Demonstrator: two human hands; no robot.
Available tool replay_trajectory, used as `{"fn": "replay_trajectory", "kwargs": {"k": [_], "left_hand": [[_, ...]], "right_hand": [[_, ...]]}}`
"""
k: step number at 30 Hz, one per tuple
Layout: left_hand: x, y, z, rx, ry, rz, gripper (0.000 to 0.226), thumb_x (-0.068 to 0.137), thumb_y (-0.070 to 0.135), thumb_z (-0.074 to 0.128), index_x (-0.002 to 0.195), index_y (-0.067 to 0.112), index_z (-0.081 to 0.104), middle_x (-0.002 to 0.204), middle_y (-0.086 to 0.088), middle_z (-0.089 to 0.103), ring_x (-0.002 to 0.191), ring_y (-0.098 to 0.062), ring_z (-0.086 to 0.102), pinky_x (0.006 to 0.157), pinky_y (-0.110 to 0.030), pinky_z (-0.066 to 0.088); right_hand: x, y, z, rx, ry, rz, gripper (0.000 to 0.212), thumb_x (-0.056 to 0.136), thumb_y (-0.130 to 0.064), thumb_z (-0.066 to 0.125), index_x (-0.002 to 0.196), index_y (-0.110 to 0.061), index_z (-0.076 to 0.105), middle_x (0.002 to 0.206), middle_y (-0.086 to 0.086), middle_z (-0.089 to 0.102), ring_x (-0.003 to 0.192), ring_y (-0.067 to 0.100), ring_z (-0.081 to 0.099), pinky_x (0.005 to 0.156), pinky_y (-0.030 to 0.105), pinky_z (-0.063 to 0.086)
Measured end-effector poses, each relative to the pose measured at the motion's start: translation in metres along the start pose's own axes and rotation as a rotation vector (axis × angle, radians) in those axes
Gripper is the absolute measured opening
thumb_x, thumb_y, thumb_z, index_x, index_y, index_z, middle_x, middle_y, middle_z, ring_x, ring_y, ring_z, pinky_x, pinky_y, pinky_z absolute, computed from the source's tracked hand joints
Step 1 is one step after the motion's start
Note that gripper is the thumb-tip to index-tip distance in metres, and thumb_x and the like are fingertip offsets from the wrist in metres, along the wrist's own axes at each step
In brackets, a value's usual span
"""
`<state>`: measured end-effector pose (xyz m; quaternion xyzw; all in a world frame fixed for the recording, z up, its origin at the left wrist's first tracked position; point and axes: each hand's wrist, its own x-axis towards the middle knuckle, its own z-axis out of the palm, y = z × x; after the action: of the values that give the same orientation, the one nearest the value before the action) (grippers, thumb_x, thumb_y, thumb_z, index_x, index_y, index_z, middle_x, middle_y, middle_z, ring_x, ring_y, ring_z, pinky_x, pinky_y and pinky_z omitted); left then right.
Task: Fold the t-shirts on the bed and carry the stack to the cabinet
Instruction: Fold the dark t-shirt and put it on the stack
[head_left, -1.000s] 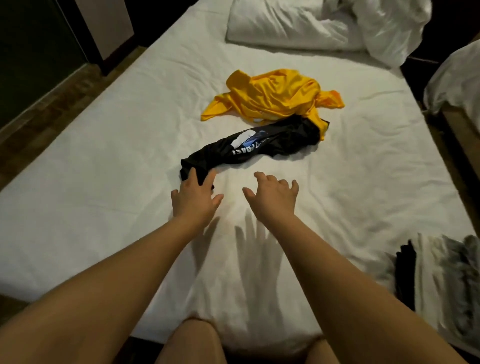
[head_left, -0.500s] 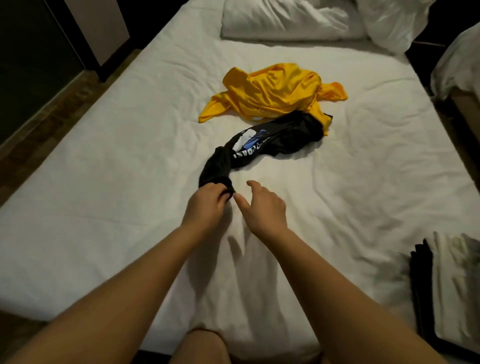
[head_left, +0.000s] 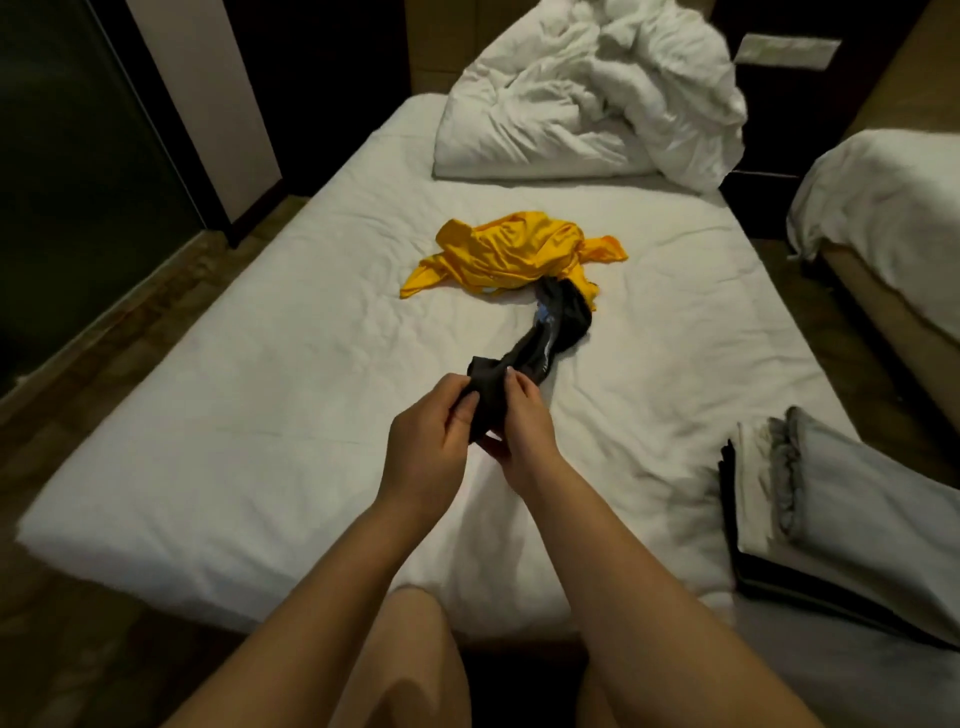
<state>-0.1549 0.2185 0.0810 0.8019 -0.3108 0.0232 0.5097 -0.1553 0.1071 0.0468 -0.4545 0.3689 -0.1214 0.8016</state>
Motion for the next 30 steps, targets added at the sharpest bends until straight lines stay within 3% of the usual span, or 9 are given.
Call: {"fn": "replay_trajectory", "kwargs": {"k": [3, 8, 12, 14, 18, 22, 24, 28, 30], "left_hand": [[-0.019, 0.014, -0.009, -0.009, 0.016, 0.035, 0.028, 0.089, 0.032, 0.039, 0.095, 0.014, 0.060, 0.076, 0.011, 0.059, 0.074, -0.002, 0.058, 0.059, -0.012, 0.041], [-0.040, 0.027, -0.018, 0.022, 0.004, 0.026, 0.016, 0.092, 0.027, 0.043, 0.083, 0.018, 0.054, 0.066, 0.011, 0.054, 0.065, -0.006, 0.053, 0.053, -0.018, 0.032], [-0.045, 0.031, -0.013, 0.206, -0.160, -0.182, 0.015, 0.092, 0.019, 0.046, 0.082, 0.017, 0.058, 0.071, 0.000, 0.059, 0.070, -0.019, 0.056, 0.060, -0.031, 0.041], [-0.046, 0.029, -0.011, 0.329, -0.294, -0.309, 0.013, 0.090, 0.023, 0.046, 0.088, 0.018, 0.057, 0.077, -0.003, 0.062, 0.075, -0.022, 0.058, 0.065, -0.033, 0.044], [-0.045, 0.045, -0.004, 0.413, -0.399, -0.236, 0.029, 0.094, 0.035, 0.048, 0.119, 0.021, 0.048, 0.100, -0.001, 0.059, 0.086, -0.020, 0.055, 0.070, -0.028, 0.040], [-0.024, 0.085, 0.009, 0.074, -0.509, 0.019, 0.043, 0.094, 0.014, 0.050, 0.135, 0.024, 0.042, 0.124, -0.005, 0.055, 0.106, -0.017, 0.055, 0.079, -0.018, 0.041], [-0.014, 0.107, 0.016, -0.147, -0.693, 0.045, 0.050, 0.092, 0.001, 0.049, 0.134, 0.026, 0.040, 0.124, -0.004, 0.053, 0.111, -0.013, 0.051, 0.082, -0.011, 0.043], [0.004, 0.140, 0.029, -0.079, -0.916, 0.122, 0.032, 0.089, 0.005, 0.057, 0.115, 0.024, 0.053, 0.106, 0.009, 0.059, 0.100, -0.006, 0.054, 0.085, -0.013, 0.044], [0.008, 0.156, 0.033, -0.115, -1.004, 0.101, 0.024, 0.087, 0.009, 0.062, 0.100, 0.029, 0.060, 0.096, 0.016, 0.064, 0.094, 0.001, 0.058, 0.084, -0.014, 0.045]], "right_hand": [[-0.019, -0.010, -0.009, -0.056, 0.146, -0.137, 0.026, 0.094, -0.014, 0.051, 0.119, -0.014, 0.056, 0.121, 0.011, 0.059, 0.108, 0.026, 0.057, 0.086, 0.036, 0.051], [-0.062, -0.038, -0.035, -0.201, 0.371, -0.486, 0.012, 0.090, -0.017, 0.057, 0.098, -0.013, 0.064, 0.100, 0.005, 0.064, 0.091, 0.017, 0.056, 0.072, 0.019, 0.038], [-0.094, -0.058, -0.052, -0.179, 0.499, -0.717, 0.014, 0.092, -0.020, 0.049, 0.095, -0.017, 0.062, 0.091, 0.004, 0.065, 0.088, 0.023, 0.059, 0.079, 0.035, 0.046], [-0.107, -0.065, -0.063, -0.159, 0.501, -0.765, 0.014, 0.092, -0.015, 0.049, 0.094, -0.016, 0.062, 0.077, -0.003, 0.059, 0.073, 0.016, 0.055, 0.069, 0.030, 0.044], [-0.132, -0.076, -0.078, -0.052, 0.275, -0.654, 0.016, 0.088, -0.003, 0.051, 0.088, -0.013, 0.064, 0.058, -0.006, 0.050, 0.048, 0.000, 0.046, 0.049, 0.015, 0.037], [-0.161, -0.090, -0.092, -0.179, -0.094, -0.566, 0.021, 0.091, 0.000, 0.047, 0.088, -0.011, 0.064, 0.045, -0.016, 0.050, 0.044, -0.002, 0.048, 0.048, 0.011, 0.037], [-0.175, -0.103, -0.100, -0.260, -0.199, -0.561, 0.020, 0.091, 0.001, 0.045, 0.092, -0.008, 0.063, 0.041, -0.016, 0.046, 0.042, 0.000, 0.044, 0.047, 0.010, 0.035], [-0.194, -0.135, -0.115, -0.307, -0.330, -0.599, 0.021, 0.090, 0.003, 0.046, 0.094, -0.008, 0.062, 0.043, -0.011, 0.031, 0.040, 0.002, 0.027, 0.044, 0.015, 0.019], [-0.203, -0.151, -0.125, -0.308, -0.340, -0.624, 0.022, 0.089, 0.002, 0.049, 0.100, -0.011, 0.063, 0.047, -0.007, 0.032, 0.042, 0.003, 0.027, 0.044, 0.017, 0.019]]}}
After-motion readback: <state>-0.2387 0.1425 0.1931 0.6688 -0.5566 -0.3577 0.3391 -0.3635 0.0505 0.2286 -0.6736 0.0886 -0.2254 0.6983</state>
